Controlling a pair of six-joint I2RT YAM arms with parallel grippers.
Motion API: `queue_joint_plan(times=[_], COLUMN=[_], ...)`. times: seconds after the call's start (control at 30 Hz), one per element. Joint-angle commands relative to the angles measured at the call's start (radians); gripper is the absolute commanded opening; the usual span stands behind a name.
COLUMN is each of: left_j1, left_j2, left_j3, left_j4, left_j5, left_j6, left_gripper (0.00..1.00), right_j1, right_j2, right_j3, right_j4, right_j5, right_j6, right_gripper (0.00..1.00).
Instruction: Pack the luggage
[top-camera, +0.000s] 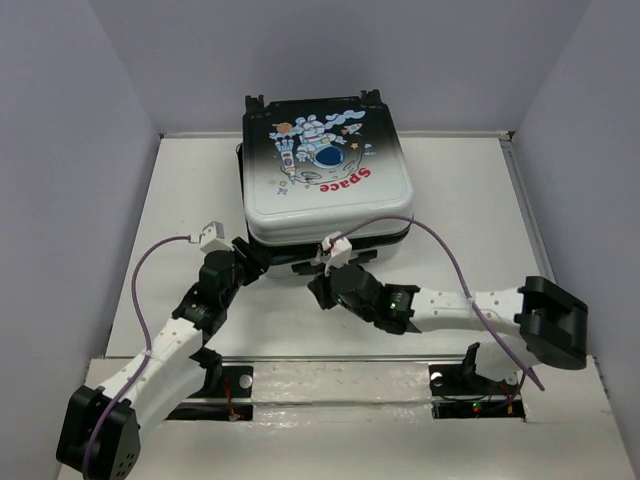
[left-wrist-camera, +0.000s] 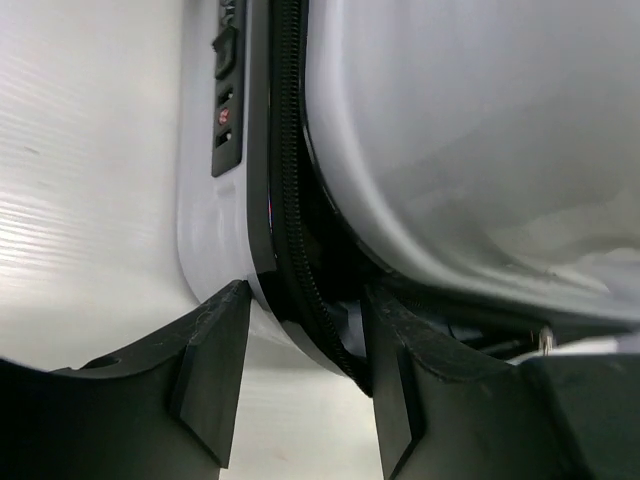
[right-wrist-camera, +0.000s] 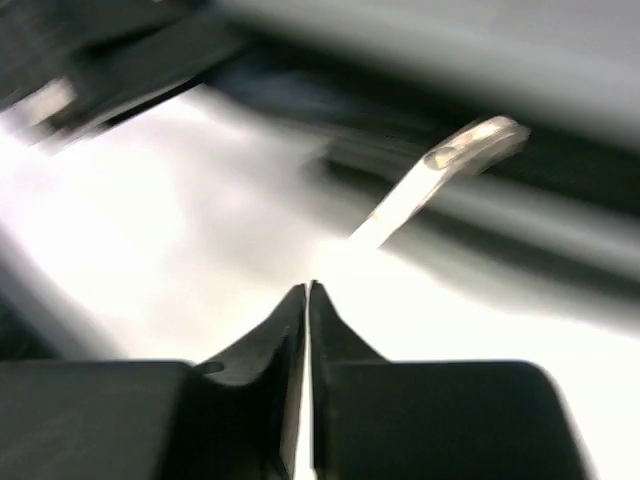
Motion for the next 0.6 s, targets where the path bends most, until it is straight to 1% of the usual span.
queue_joint_plan(times=[0.0, 0.07, 0.1, 0.17, 0.27, 0.37, 0.4, 0.5, 0.53, 0.57], left_j1=[-0.081, -0.101, -0.107, -0.139, -0.161, -0.167, -0.168, -0.182, -0.197, -0.207], left_j2=[-0.027, -0.037, -0.041, -0.047, -0.058, -0.080, -0.086, -0.089, -0.089, -0.089], left_j3=[0.001, -0.004, -0.009, -0.009, -0.007, -0.022, -0.024, -0.039, -0.044, -0.049], left_j4=[0.185, 0.188, 0.191, 0.197, 0.195, 0.188, 0.188, 0.191, 0.195, 0.202], left_j5=[0.309, 0.300, 0.292, 0.280, 0.263, 0.258, 0.261, 0.251, 0.248, 0.245], left_j6=[-0.104, -0.114, -0.127, -0.137, -0.147, -0.151, -0.153, -0.163, -0.168, -0.171], left_gripper=[0.13, 0.07, 0.06, 0.06, 0.06, 0.06, 0.06, 0.06, 0.06, 0.06], right_j1=[0.129, 0.129, 0.129, 0.120, 0.120, 0.068, 0.022, -0.059, -0.110, -0.131], right_j2=[-0.137, -0.166, -0.180, -0.170, -0.163, -0.202, -0.243, -0.313, -0.349, -0.361], right_j3=[-0.123, -0.153, -0.165, -0.157, -0.133, -0.140, -0.150, -0.185, -0.188, -0.186], right_j4=[-0.090, -0.102, -0.102, -0.107, -0.151, -0.203, -0.205, -0.208, -0.238, -0.240], right_j5=[-0.140, -0.121, -0.129, -0.124, -0.054, -0.017, -0.024, -0.049, -0.075, -0.096], right_j6=[0.163, 0.188, 0.194, 0.185, 0.185, 0.173, 0.169, 0.134, 0.124, 0.107], right_gripper=[0.26, 0.48, 0.62, 0.72, 0.72, 0.71, 0.70, 0.70, 0.70, 0.70])
